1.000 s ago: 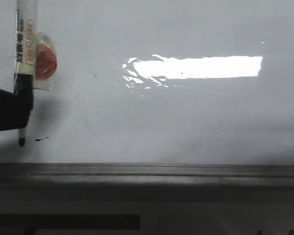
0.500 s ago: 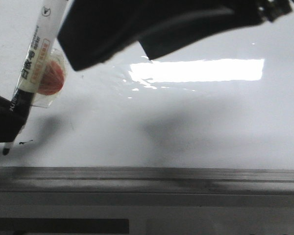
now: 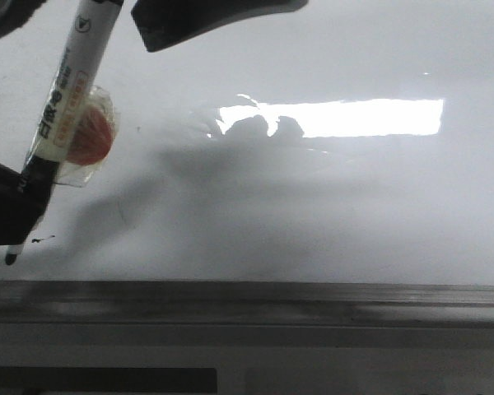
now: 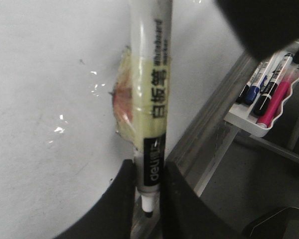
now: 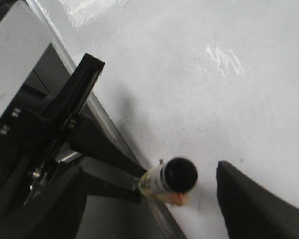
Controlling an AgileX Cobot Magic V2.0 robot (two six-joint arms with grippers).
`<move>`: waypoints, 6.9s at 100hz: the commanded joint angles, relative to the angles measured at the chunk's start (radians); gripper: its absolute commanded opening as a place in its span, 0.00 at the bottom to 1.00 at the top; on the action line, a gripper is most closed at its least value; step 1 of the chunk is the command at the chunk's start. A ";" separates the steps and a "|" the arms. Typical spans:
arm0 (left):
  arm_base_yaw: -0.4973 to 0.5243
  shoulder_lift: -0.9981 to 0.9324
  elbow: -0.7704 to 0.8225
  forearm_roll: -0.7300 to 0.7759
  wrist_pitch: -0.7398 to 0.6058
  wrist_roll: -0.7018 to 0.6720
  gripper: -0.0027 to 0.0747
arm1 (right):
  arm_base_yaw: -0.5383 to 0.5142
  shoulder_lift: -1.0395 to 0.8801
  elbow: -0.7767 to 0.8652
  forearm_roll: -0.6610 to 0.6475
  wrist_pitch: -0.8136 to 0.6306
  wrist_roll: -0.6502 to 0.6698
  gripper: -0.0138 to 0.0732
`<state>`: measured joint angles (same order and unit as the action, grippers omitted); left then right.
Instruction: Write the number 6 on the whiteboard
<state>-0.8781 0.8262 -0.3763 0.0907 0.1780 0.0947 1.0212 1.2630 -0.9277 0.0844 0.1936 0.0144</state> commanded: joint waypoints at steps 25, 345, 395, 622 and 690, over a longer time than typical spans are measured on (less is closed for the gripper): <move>-0.041 -0.010 -0.036 0.000 -0.065 0.002 0.01 | 0.001 0.030 -0.048 0.049 -0.071 -0.008 0.46; -0.052 -0.028 -0.036 -0.141 -0.252 0.086 0.41 | -0.020 -0.069 -0.048 0.141 -0.023 -0.008 0.09; -0.052 -0.031 -0.036 -0.205 -0.224 0.082 0.01 | -0.024 -0.069 -0.048 0.160 0.032 -0.001 0.74; 0.227 -0.737 0.148 -0.501 -0.021 0.164 0.02 | -0.044 -0.975 0.760 0.011 -0.436 0.001 0.10; 0.227 -0.739 0.255 -0.501 -0.021 0.164 0.02 | -0.044 -1.177 0.841 0.011 -0.437 0.001 0.10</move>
<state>-0.6539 0.0789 -0.0951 -0.4068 0.2214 0.2575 0.9791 0.0780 -0.0614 0.1094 -0.1621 0.0211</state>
